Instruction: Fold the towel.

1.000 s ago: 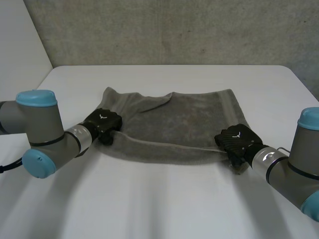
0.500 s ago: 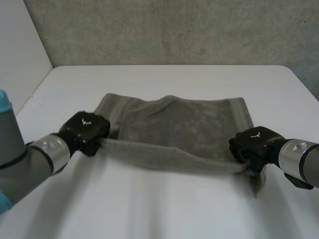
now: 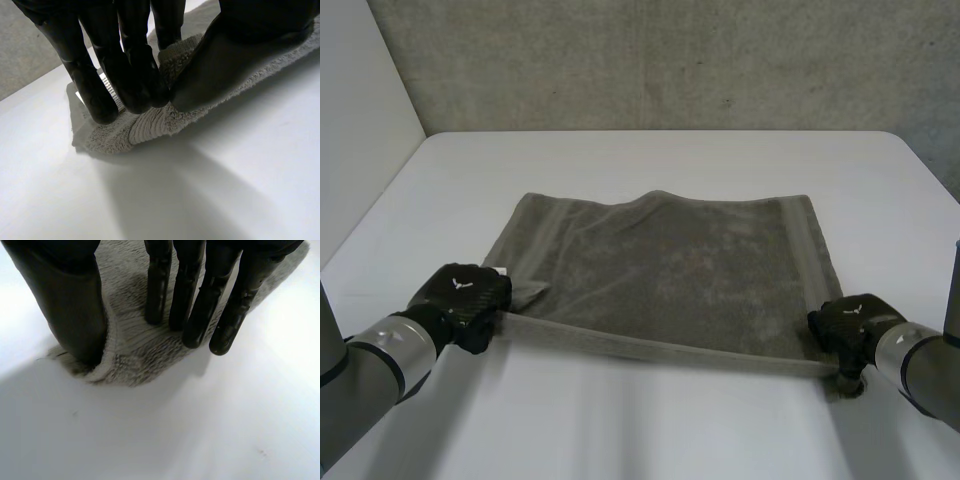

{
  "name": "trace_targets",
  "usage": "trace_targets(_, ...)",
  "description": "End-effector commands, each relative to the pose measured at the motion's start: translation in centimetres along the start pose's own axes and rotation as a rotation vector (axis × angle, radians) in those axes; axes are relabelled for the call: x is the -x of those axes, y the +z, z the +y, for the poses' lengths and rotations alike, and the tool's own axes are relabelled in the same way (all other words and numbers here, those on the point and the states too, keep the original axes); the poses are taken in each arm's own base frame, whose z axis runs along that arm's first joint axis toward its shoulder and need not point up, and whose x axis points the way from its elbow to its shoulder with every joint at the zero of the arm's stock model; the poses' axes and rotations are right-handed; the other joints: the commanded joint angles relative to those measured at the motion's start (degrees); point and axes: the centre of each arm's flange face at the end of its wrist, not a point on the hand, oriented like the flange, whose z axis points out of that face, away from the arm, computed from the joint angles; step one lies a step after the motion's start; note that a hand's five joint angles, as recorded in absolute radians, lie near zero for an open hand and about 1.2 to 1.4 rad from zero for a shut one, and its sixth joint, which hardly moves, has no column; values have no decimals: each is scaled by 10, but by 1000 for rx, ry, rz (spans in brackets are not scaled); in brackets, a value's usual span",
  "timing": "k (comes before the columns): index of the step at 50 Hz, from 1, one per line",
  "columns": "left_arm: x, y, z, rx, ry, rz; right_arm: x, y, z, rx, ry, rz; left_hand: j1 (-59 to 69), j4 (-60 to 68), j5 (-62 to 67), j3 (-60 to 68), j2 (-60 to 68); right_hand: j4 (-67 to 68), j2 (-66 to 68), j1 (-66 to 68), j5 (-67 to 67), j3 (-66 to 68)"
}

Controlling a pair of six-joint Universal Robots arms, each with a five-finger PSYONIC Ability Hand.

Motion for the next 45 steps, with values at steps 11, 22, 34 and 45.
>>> trace_targets(11, 20, -35, -52, -160, -36, -80, -34, -92, -88, -388, -1, 90, 52, 27, 37, 40, 43, 362, 358, 357, 362, 362)
trace_targets(22, 48, -30, -110, -343, -194, -116, -53, -84, -131, -413, 22, -52, 52, 27, 37, 40, 43, 362, 358, 357, 362, 362)
trace_targets(34, 62, 110, -99, -139, -200, -107, -40, 19, -141, -242, -295, 118, 52, 27, 37, 40, 43, 362, 358, 357, 362, 362)
trace_targets(45, 103, 61, -281, -971, -201, -351, -125, -82, -287, -1192, -54, 696, 52, 27, 37, 40, 43, 362, 358, 357, 362, 362)
